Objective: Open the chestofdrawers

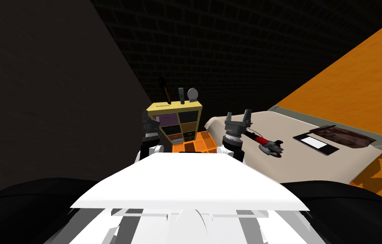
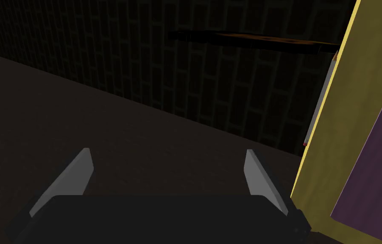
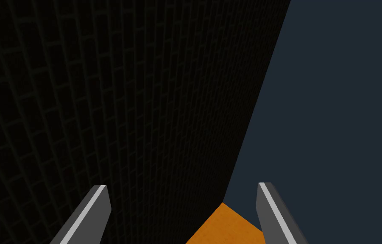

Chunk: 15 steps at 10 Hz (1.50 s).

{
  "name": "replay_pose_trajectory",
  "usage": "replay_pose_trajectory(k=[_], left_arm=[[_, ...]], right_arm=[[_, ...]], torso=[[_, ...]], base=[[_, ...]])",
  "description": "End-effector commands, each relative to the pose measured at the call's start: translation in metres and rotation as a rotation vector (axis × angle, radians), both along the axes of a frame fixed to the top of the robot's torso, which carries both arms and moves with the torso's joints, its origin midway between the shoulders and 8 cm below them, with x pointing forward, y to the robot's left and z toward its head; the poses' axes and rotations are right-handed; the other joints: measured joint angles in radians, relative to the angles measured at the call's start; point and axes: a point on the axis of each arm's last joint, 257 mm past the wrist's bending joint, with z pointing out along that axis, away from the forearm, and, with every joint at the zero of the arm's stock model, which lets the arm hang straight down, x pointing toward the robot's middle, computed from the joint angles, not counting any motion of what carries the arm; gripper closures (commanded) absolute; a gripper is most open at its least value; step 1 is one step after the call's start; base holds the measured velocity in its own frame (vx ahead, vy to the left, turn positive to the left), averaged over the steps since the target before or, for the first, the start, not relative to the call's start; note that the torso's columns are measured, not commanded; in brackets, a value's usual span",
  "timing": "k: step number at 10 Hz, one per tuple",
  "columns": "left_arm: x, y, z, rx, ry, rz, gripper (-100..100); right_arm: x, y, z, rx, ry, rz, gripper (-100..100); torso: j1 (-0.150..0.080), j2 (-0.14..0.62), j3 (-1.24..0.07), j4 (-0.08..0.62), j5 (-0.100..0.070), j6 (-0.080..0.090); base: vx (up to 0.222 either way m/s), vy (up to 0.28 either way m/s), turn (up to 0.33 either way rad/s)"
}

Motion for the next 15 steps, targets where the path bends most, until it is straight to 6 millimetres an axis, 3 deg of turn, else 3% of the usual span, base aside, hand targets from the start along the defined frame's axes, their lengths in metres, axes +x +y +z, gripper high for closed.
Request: replay_pose_trajectory(k=[1, 9, 10, 12, 15], left_arm=[[0.0, 0.0, 0.0, 0.0, 0.0, 0.0, 0], [0.0, 0.0, 0.0, 0.0, 0.0, 0.0, 0], [0.002, -0.004, -0.003, 0.033, 0.011, -0.018, -100], [0.006, -0.007, -0.011, 0.075, 0.03, -0.041, -100], [0.015, -0.009, -0.03, 0.119, 0.067, -0.063, -100]], right_arm=[[0.0, 0.0, 0.0, 0.0, 0.0, 0.0, 0], [0.0, 0.0, 0.0, 0.0, 0.0, 0.0, 0], [0.0, 0.0, 0.0, 0.0, 0.0, 0.0, 0], [0.0, 0.0, 0.0, 0.0, 0.0, 0.0, 0], [0.0, 0.0, 0.0, 0.0, 0.0, 0.0, 0]], torso=[[0.0, 0.04, -0.082, 0.041, 0.0, 0.0], [0.0, 0.618, -1.234, 0.617, 0.0, 0.0], [0.0, 0.691, -1.382, 0.691, 0.0, 0.0], [-0.001, 0.734, -1.471, 0.734, 0.0, 0.0], [-0.001, 0.737, -1.476, 0.738, 0.0, 0.0]], base=[[0.0, 0.0, 0.0], [0.0, 0.0, 0.0], [0.011, -0.008, -0.001], [0.018, -0.024, -0.002], [0.033, -0.043, -0.003]])
